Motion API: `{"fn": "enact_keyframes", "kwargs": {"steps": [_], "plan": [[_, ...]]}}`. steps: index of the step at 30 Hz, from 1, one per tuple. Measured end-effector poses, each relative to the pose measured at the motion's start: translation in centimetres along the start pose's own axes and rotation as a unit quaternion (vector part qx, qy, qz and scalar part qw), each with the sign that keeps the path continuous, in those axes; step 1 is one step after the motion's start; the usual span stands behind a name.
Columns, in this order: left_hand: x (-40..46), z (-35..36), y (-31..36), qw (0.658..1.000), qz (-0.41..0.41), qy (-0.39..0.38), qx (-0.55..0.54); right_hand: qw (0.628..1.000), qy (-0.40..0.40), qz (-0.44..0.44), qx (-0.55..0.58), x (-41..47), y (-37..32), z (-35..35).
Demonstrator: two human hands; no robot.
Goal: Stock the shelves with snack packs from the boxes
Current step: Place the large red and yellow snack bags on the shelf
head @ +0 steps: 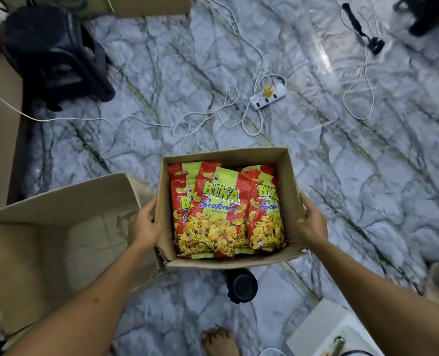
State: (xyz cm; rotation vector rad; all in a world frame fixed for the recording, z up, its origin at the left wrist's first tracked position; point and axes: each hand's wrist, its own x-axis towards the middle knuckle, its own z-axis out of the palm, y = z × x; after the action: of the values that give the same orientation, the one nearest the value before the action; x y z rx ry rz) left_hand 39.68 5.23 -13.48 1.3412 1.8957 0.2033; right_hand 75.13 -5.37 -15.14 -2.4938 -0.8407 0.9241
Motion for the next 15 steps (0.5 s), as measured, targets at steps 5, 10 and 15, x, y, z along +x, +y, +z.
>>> {"fn": "enact_keyframes", "kwargs": {"steps": [5, 10, 15], "plan": [[-2.3, -0.3, 2.2, 0.999, 0.008, -0.019, -0.04, 0.999, 0.034, -0.02, 0.014, -1.0, 0.5, -2.4], [-4.1, -1.7, 6.1, 0.997, 0.028, -0.019, -0.072, 0.995, 0.092, -0.038, 0.018, -2.5, -1.4, -8.0], [-7.4, -6.7, 9.9, 0.993, 0.037, -0.04, -0.108, 0.99, 0.123, -0.049, 0.04, -7.1, -5.8, -14.5]]}}
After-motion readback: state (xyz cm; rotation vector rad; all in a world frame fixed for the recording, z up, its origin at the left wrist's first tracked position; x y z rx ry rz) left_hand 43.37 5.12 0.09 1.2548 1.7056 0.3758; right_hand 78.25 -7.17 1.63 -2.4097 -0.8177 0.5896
